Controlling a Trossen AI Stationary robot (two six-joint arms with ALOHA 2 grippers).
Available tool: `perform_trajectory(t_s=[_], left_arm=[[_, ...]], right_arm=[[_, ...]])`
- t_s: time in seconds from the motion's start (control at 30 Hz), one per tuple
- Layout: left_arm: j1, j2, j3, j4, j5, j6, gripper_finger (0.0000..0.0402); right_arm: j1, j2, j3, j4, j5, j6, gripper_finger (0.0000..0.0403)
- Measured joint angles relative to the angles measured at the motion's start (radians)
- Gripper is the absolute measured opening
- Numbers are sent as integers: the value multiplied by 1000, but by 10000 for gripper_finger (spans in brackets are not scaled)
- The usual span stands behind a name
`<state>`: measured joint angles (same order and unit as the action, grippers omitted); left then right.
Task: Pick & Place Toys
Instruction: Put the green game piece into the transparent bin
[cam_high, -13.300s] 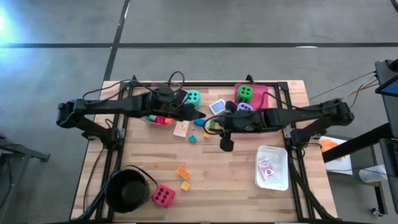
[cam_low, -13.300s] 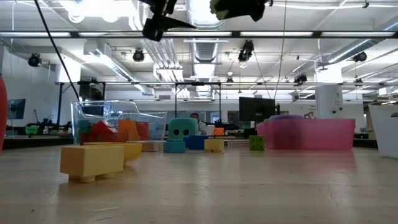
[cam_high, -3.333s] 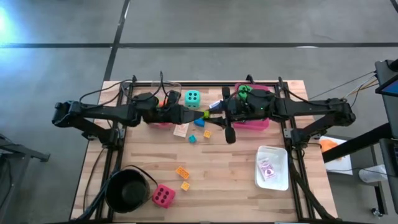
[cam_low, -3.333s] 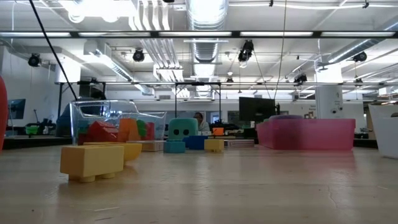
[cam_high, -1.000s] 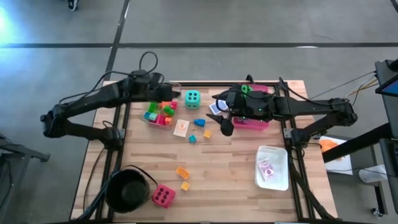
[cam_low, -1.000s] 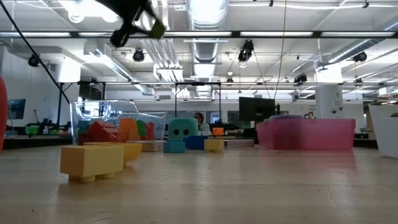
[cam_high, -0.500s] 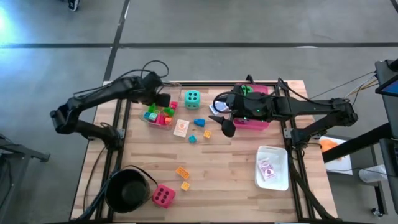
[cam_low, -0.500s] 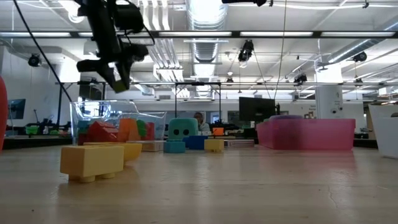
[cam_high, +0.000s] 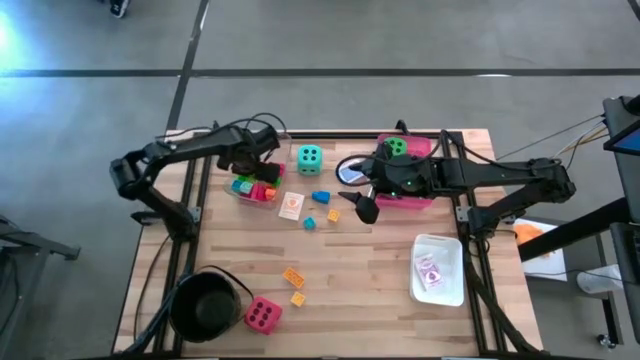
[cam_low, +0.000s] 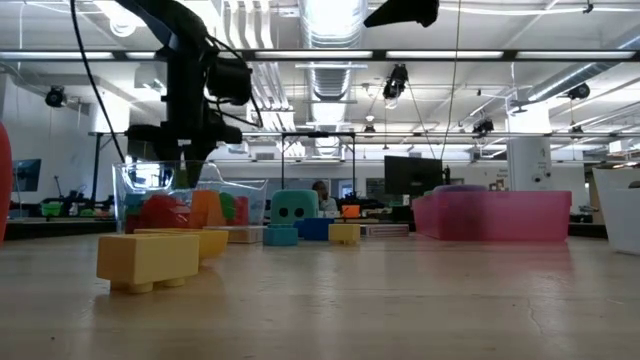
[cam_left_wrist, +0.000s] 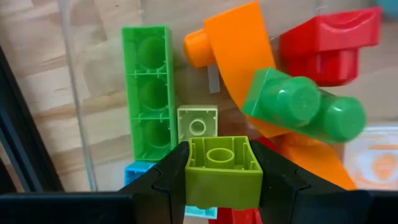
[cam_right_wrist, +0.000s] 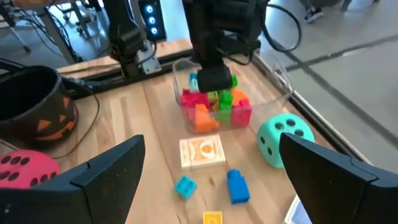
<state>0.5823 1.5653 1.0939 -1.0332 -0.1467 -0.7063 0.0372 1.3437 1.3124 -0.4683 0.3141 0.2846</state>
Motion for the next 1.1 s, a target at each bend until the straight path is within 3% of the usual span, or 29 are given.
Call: perform_trajectory(t_s=[0.3, 0.97, 1.1], left_arm=[[0, 82, 0, 5, -3, -30, 138], [0, 88, -1, 16, 8, -55, 138], [0, 88, -1, 17, 20, -56, 166]], right_arm=[[12, 0, -4, 0, 0, 4, 364], [18, 0, -4, 0, 0, 2, 364], [18, 0, -4, 1, 0, 2, 364]])
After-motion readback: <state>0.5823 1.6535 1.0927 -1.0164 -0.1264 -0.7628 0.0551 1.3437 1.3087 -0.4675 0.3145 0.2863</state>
